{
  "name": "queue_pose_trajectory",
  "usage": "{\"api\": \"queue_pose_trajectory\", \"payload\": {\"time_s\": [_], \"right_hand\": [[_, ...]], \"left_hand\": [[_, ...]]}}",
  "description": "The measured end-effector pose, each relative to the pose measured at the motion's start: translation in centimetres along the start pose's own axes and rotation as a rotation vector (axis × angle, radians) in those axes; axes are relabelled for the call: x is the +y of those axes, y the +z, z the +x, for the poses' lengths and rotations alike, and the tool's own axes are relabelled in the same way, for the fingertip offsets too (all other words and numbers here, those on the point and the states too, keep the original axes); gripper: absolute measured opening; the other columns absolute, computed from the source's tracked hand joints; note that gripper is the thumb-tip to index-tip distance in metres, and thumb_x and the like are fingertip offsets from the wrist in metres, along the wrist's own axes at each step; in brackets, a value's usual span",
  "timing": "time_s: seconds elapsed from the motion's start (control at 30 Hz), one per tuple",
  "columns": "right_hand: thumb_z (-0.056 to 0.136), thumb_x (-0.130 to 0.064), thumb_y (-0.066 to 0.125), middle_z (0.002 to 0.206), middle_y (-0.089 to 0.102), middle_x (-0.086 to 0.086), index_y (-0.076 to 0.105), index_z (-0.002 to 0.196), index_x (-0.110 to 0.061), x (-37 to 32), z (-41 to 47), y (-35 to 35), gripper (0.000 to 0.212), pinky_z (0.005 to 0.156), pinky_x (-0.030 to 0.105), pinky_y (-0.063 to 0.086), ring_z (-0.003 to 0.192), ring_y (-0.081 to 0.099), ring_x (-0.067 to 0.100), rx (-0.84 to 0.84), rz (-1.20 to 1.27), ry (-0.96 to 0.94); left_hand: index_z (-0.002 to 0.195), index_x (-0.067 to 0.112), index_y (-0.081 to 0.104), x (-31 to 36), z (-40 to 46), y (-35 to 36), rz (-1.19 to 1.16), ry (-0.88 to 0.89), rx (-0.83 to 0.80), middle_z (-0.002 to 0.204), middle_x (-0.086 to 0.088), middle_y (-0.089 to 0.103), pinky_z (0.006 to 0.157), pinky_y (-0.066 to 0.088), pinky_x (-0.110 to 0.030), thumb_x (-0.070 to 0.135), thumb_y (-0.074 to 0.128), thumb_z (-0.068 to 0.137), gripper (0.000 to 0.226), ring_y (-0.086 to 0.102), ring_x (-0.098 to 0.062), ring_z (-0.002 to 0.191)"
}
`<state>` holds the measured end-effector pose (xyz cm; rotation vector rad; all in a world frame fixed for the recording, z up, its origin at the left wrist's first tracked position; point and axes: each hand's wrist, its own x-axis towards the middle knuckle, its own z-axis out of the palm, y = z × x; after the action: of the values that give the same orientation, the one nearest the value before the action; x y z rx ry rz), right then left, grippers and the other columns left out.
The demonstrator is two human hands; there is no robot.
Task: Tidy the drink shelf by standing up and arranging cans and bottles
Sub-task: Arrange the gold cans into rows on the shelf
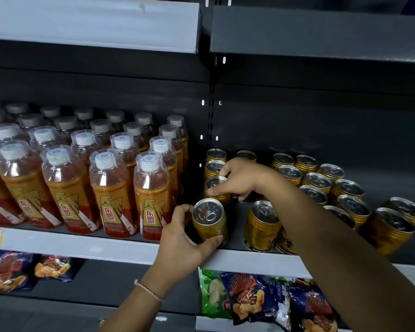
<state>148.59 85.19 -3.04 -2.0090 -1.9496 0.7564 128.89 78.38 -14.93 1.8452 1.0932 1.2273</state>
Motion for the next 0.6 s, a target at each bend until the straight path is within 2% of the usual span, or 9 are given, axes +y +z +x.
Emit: {"api": "queue_pose_trajectory", "payload": {"time_s": [0.07, 0.1, 0.17, 0.27, 0.47, 0.6], "right_hand": [[0.063, -0.063, 0.085, 0.074, 0.074, 0.005, 0.074, 0.086, -0.007, -0.2, 0.0, 0.4, 0.062, 0.051, 0.024, 0.058, 0.063, 0.073, 0.016, 0.085, -0.064, 0.000], [0.059, -0.069, 0.082, 0.060, 0.072, 0.002, 0.074, 0.075, -0.007, -0.4, -0.1, 0.6, 0.065, 0.048, 0.022, 0.055, 0.053, 0.071, 0.013, 0.135, -0.109, 0.011], [0.058, -0.077, 0.074, 0.046, 0.065, -0.003, 0.070, 0.060, -0.010, -0.9, -0.3, 1.3, 0.067, 0.044, 0.022, 0.048, 0.041, 0.065, 0.009, 0.217, -0.197, 0.028], [0.061, -0.083, 0.066, 0.043, 0.062, -0.003, 0.067, 0.058, -0.014, -1.4, -0.3, 2.1, 0.070, 0.042, 0.020, 0.039, 0.038, 0.061, 0.009, 0.325, -0.261, 0.016], [0.062, -0.082, 0.068, 0.061, 0.063, 0.001, 0.065, 0.070, -0.012, -1.8, -0.1, 2.2, 0.070, 0.043, 0.024, 0.037, 0.055, 0.062, 0.014, 0.366, -0.261, 0.004], [0.064, -0.085, 0.065, 0.042, 0.058, -0.002, 0.063, 0.058, -0.012, -1.4, -0.6, 1.8, 0.073, 0.042, 0.022, 0.036, 0.042, 0.058, 0.010, 0.316, -0.253, 0.020]], "left_hand": [[0.109, 0.048, 0.045, -0.1, 0.2, 0.2, 0.000, -0.004, -0.019, 0.105, 0.029, 0.064, 0.078, 0.047, -0.007, 0.051, 0.086, 0.057, 0.067, 0.063, 0.005, 0.098], [0.110, 0.049, 0.045, -0.1, 0.2, 0.2, -0.001, -0.002, -0.031, 0.106, 0.029, 0.064, 0.079, 0.046, -0.007, 0.050, 0.086, 0.058, 0.066, 0.063, 0.006, 0.099], [0.112, 0.048, 0.046, 0.0, 0.2, 0.4, 0.001, -0.001, -0.053, 0.109, 0.029, 0.064, 0.082, 0.046, -0.007, 0.050, 0.085, 0.060, 0.066, 0.062, 0.006, 0.102], [0.116, 0.044, 0.047, 0.0, 0.4, 0.5, 0.007, -0.017, -0.092, 0.109, 0.029, 0.064, 0.084, 0.044, -0.004, 0.051, 0.084, 0.061, 0.067, 0.061, 0.008, 0.104], [0.121, 0.039, 0.047, 0.2, 0.9, 0.2, 0.037, -0.055, -0.147, 0.105, 0.028, 0.066, 0.082, 0.042, -0.002, 0.049, 0.084, 0.063, 0.070, 0.059, 0.011, 0.102], [0.129, 0.035, 0.045, 0.7, 0.8, 0.4, 0.098, -0.056, -0.136, 0.108, 0.026, 0.063, 0.082, 0.037, 0.004, 0.045, 0.084, 0.069, 0.072, 0.055, 0.017, 0.100]]}}
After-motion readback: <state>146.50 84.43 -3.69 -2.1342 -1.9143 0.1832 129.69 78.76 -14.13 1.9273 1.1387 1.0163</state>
